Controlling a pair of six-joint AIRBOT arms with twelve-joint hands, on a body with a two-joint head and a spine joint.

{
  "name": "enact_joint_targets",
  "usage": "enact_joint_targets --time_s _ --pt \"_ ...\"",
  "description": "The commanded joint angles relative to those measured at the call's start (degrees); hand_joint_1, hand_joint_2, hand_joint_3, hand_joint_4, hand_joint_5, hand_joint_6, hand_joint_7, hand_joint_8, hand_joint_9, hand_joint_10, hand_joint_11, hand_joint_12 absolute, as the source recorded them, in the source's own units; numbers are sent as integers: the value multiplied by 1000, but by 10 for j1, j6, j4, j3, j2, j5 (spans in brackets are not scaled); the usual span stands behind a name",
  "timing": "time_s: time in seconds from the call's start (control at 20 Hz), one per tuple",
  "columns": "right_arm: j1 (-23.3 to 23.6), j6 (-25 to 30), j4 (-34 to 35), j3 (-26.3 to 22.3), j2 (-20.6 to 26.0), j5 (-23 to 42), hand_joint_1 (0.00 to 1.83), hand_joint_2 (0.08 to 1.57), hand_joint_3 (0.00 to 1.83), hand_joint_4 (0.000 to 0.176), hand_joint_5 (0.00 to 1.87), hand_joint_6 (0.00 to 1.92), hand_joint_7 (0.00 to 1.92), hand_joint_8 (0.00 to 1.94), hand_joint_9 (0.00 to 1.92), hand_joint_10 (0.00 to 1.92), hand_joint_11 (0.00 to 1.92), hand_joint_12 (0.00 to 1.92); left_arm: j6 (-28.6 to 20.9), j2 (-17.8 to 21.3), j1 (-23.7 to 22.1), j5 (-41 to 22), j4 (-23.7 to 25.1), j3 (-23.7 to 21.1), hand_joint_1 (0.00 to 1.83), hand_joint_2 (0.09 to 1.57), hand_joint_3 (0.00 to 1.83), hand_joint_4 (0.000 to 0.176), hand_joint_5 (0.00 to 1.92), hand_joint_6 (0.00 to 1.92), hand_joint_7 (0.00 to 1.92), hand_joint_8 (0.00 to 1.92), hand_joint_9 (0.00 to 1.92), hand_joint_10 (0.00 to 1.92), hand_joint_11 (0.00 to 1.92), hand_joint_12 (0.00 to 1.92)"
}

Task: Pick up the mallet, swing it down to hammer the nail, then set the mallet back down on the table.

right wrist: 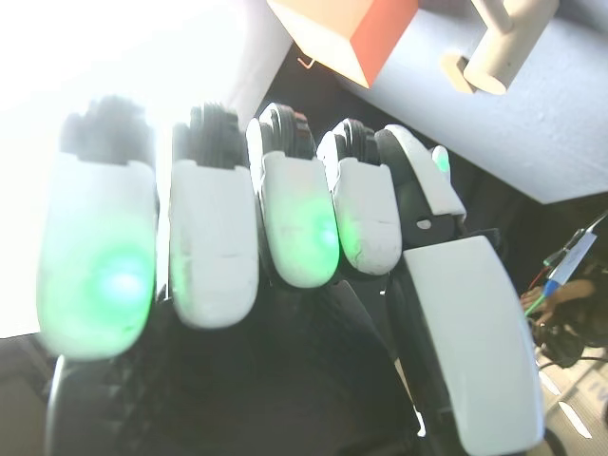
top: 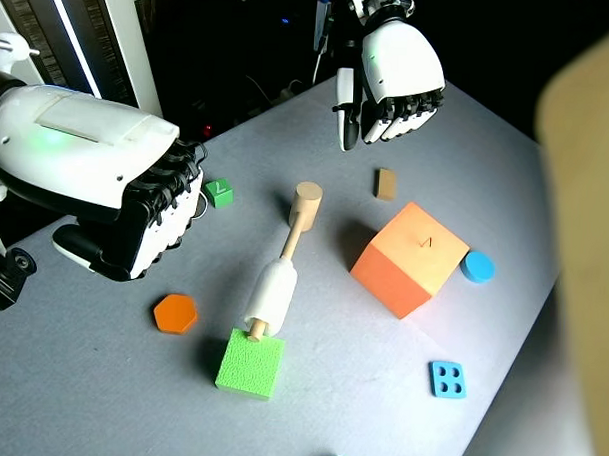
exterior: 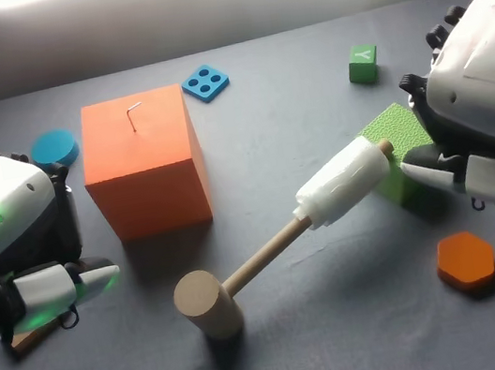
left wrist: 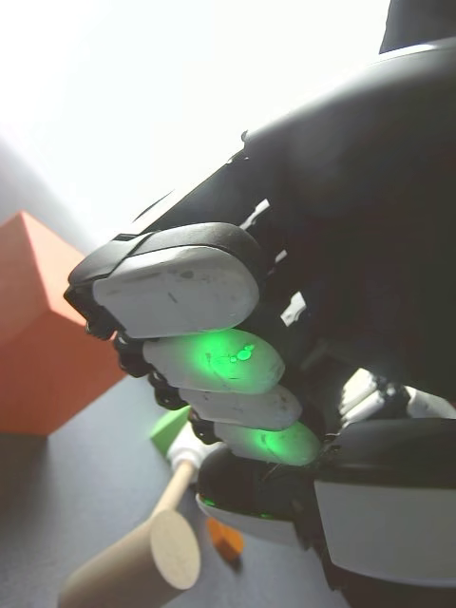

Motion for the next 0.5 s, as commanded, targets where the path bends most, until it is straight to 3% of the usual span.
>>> enact_joint_targets --time_s 0.0,0.05,0.1,0.45 --pt "6 -4 -17 1 -1 42 0 1191 132 0 92 48 71 44 36 69 0 229 -3 4 -3 -59 18 0 0 1230 153 0 2 18 0 0 0 0 0 0" --pt "4 -3 -16 1 -3 42 0 1191 132 0 92 48 71 44 36 69 0 229 -7 4 -4 -60 23 0 0 1230 153 0 2 18 0 0 0 0 0 0" --pt "3 1 -16 2 -5 39 0 1247 16 0 110 3 86 2 54 11 0 202 -12 4 -4 -65 30 0 0 1296 34 0 16 6 0 0 0 0 0 0" --pt "-3 27 -16 12 -15 32 0 1259 1 0 124 5 100 3 56 0 0 135 -70 5 2 -75 82 9 0 1313 22 0 0 0 0 0 0 0 0 0"
